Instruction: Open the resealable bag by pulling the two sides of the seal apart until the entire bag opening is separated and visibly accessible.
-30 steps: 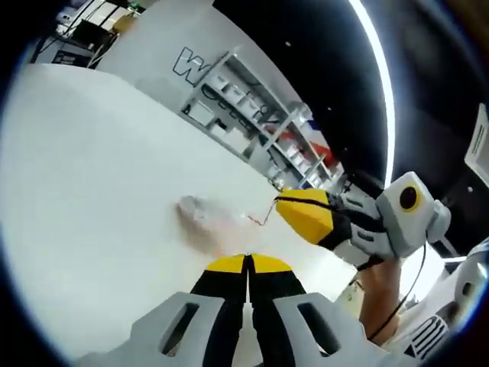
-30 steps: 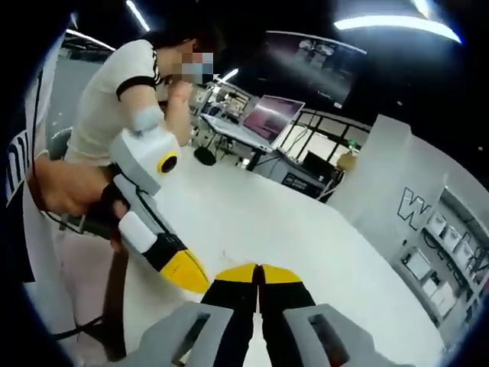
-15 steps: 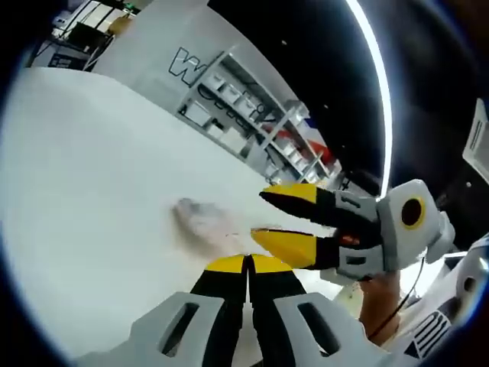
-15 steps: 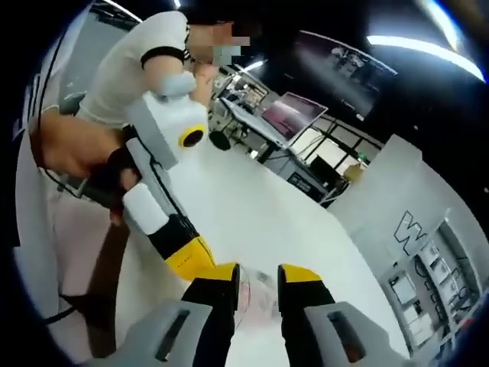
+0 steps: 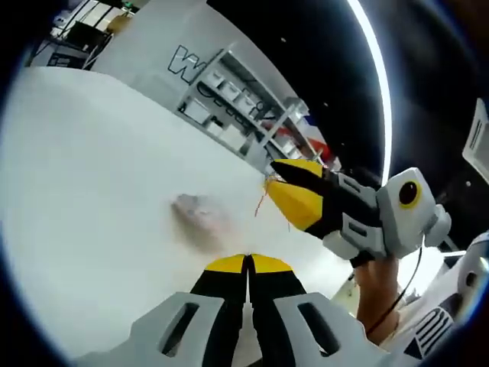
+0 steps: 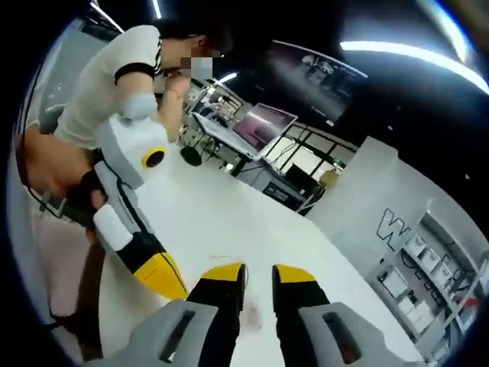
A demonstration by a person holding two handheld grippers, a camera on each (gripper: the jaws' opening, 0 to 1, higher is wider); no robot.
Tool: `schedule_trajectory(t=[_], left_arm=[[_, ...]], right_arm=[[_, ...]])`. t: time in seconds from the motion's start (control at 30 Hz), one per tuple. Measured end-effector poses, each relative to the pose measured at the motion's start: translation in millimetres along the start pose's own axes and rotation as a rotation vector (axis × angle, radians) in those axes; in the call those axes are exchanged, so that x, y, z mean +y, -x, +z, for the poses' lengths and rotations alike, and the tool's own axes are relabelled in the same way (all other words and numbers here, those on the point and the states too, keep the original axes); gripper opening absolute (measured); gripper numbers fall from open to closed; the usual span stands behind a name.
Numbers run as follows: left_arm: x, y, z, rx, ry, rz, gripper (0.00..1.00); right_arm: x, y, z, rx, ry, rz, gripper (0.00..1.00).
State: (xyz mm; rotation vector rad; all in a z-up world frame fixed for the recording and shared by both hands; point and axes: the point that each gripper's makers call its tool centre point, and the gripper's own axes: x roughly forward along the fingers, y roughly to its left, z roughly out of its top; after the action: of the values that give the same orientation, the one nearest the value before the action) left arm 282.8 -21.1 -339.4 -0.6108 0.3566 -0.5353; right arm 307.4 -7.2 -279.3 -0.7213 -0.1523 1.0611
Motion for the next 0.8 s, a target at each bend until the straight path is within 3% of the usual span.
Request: schedule_trajectory(t=[0.27, 0.4, 0.47, 0.53, 0.7, 0.8], left_arm=[[2.2, -1, 0.1, 0.005, -0.005, -0.002, 0.01], [5.4, -1, 1.7, 0.005, -0.032, 0.009, 0.01], [6.6, -1, 3.6, -0.006, -0.073, 0.013, 0.02], [9.8, -2, 10.9, -0.038, -0.180, 0.032, 0.02], [15.4, -1, 30.5, -0.095, -0.438, 0.112, 0.31], [20.7, -1, 45.0, -0.127, -0.542, 0.150, 0.49]], right_arm=[[18, -4, -15.2, 0.051, 0.009, 0.045, 0.10], [17, -5, -14.2, 0.041, -0.003, 0.038, 0.01], [15, -4, -13.2, 0.031, -0.003, 0.027, 0.00], [10, -4, -13.6, 0.021, -0.017, 0.006, 0.00], [-6, -1, -14.6, -0.025, -0.129, -0.054, 0.00], [-17, 1, -16.6, -0.048, -0.206, -0.077, 0.00]])
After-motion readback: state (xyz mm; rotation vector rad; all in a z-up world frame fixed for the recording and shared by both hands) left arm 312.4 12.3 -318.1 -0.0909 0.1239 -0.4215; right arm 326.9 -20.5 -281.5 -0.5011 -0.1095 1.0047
